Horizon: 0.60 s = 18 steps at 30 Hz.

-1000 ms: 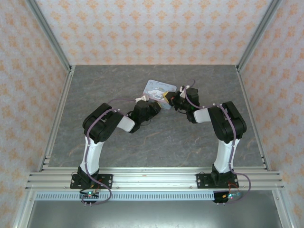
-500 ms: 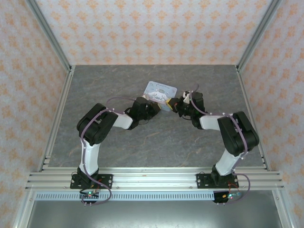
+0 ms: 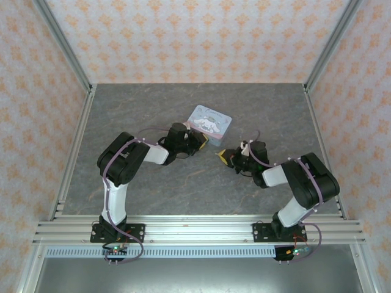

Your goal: Unlock a padlock with a key

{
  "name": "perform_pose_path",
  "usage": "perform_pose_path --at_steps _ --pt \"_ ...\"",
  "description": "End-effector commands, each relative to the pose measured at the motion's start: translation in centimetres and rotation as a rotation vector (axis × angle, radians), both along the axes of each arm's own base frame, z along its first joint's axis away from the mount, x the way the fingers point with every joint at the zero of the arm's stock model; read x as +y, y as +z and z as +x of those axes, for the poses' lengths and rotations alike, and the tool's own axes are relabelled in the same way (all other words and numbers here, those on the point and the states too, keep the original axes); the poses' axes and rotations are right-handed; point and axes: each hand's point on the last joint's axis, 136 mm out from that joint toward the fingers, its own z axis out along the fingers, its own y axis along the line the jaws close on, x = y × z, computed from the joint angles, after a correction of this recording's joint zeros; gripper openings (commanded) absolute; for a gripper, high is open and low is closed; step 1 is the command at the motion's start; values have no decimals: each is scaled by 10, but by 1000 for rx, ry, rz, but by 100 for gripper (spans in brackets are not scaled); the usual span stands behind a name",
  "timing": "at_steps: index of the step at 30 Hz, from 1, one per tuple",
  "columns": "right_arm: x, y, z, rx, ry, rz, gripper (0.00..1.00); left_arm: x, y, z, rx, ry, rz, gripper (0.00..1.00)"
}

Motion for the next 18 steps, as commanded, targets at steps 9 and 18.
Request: perform_pose_path --at_steps 9,18 --pt "12 40 15 -121 -90 84 0 -3 54 -2 -44 43 -210 0" --pt "11 38 24 -84 -184 137 0 7 65 -3 -43 147 -282 0"
